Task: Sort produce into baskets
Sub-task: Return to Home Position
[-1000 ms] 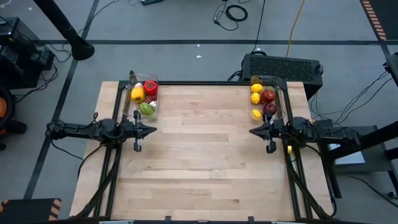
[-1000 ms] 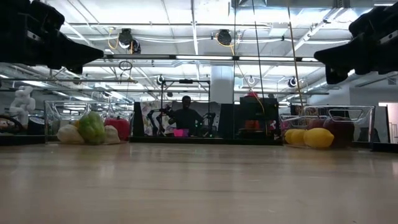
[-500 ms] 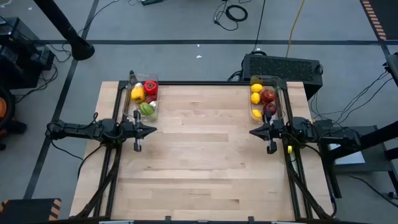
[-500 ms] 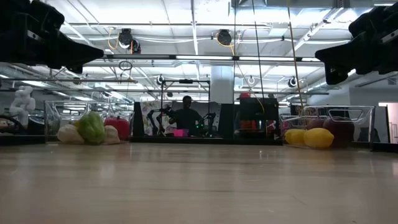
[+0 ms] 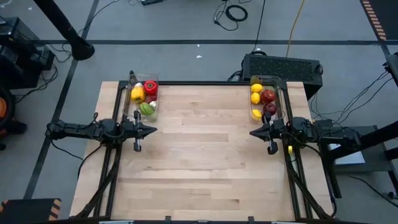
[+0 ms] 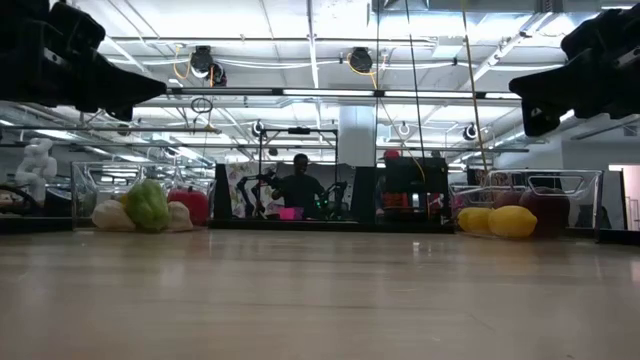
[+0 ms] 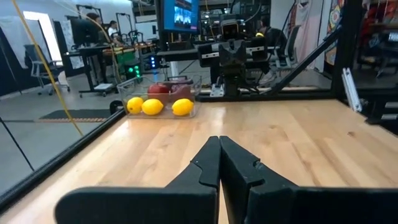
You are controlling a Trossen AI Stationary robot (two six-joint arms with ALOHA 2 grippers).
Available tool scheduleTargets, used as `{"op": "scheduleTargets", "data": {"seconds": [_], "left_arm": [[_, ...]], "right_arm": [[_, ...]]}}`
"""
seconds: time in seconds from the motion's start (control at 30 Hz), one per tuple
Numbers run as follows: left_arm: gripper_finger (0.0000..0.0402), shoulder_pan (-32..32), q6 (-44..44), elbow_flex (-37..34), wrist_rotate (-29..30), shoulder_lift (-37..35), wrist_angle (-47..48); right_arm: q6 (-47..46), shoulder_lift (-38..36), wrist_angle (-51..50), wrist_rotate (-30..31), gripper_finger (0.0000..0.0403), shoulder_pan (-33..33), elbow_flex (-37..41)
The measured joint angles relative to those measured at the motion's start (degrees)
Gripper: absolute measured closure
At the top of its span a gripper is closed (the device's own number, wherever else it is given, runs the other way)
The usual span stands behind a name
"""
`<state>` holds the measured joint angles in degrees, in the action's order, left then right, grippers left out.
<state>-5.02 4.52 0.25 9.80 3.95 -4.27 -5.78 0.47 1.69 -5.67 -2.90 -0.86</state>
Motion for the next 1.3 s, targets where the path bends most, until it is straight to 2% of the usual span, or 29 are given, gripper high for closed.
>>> {"op": "scheduleTargets", "data": {"seconds": [0.1,0.3,0.57,1.1,1.3], "left_arm": [[0.0395,0.0,-0.9,0.0,0.1,-0.1,-0.2],[0.0396,0.4,1.3,0.0,2.9,-1.6,0.5],[0.0399,0.6,0.4,0.0,-0.5,-3.9,1.7],[0.0401,0.6,2.9,0.0,-0.2,-3.9,1.5],[0.0401,1.9,0.4,0.0,-3.4,-3.9,1.5]], "right_arm": [[-2.7,0.0,0.0,0.0,0.0403,0.0,0.0],[-2.3,0.0,0.0,0.0,0.0403,0.0,0.0],[-2.6,0.0,0.0,0.0,0.0403,0.0,0.0],[-2.6,0.0,0.0,-0.1,0.0403,0.0,0.0],[-2.5,0.0,0.0,-0.1,0.0403,0.0,0.0]]}}
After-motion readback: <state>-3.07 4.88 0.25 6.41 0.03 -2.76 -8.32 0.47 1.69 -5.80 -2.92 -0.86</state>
